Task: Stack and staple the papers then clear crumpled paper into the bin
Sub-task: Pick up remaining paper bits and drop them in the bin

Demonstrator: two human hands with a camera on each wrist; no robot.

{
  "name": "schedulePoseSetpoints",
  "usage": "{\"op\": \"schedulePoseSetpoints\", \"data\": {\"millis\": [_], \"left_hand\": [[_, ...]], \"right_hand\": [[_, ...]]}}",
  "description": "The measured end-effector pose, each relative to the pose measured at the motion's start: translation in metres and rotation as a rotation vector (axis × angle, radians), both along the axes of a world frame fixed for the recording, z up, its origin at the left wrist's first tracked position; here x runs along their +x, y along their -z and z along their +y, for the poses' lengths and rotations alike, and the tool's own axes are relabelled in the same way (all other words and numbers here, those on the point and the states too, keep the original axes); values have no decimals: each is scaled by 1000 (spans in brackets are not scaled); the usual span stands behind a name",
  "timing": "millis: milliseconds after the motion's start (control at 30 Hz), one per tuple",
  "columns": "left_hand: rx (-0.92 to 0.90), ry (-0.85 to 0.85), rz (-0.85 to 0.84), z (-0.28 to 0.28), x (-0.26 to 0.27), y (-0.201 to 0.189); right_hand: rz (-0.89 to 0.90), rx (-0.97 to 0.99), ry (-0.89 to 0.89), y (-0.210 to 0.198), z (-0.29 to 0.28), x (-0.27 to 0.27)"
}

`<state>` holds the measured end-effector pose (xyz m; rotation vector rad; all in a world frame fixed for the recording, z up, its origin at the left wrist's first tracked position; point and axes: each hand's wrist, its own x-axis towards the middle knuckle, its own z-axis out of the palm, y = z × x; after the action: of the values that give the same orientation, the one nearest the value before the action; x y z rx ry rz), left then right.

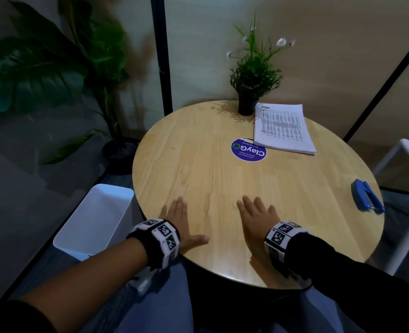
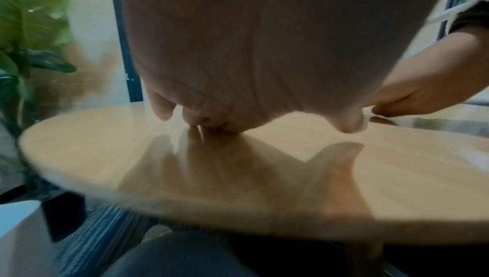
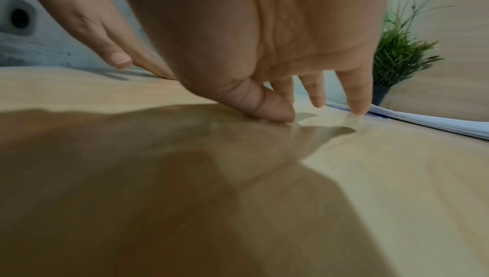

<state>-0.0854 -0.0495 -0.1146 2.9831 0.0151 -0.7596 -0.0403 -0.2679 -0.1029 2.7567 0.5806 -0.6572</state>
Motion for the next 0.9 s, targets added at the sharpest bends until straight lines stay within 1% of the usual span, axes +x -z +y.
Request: {"op": "schedulePoseSetpoints", "data": {"millis": [67, 167, 200, 267, 333, 400, 467, 633, 733, 800, 900], "left_hand": [[-16, 38, -15, -16, 4, 1], [-12, 144, 18, -33, 11, -1], [-16, 175, 32, -38, 15, -2], [-37, 231, 52, -46, 23, -7], [-72, 240, 21, -51, 33, -14], [-117, 195, -69, -52, 44, -21], [-175, 145, -153, -53, 55, -22], [-376, -13, -140, -61, 70, -18], [-499, -103, -122, -66, 79, -14], [-553, -126, -121, -68, 82, -14], [-619, -138, -137, -63, 84, -15]], "right_hand": [[10, 1, -19, -1, 3, 0], [33, 40, -13, -11, 1, 0], [16, 88, 0, -13, -1, 2], [-70, 276, 48, -17, -8, 10], [-78, 425, 140, -21, -16, 20], [14, 527, 281, -23, -20, 28], [68, 590, 381, -21, -18, 32], [79, 713, 478, -8, -3, 48], [65, 747, 473, -5, 3, 58], [94, 748, 426, -7, 4, 62], [146, 692, 330, -10, 2, 64]]}}
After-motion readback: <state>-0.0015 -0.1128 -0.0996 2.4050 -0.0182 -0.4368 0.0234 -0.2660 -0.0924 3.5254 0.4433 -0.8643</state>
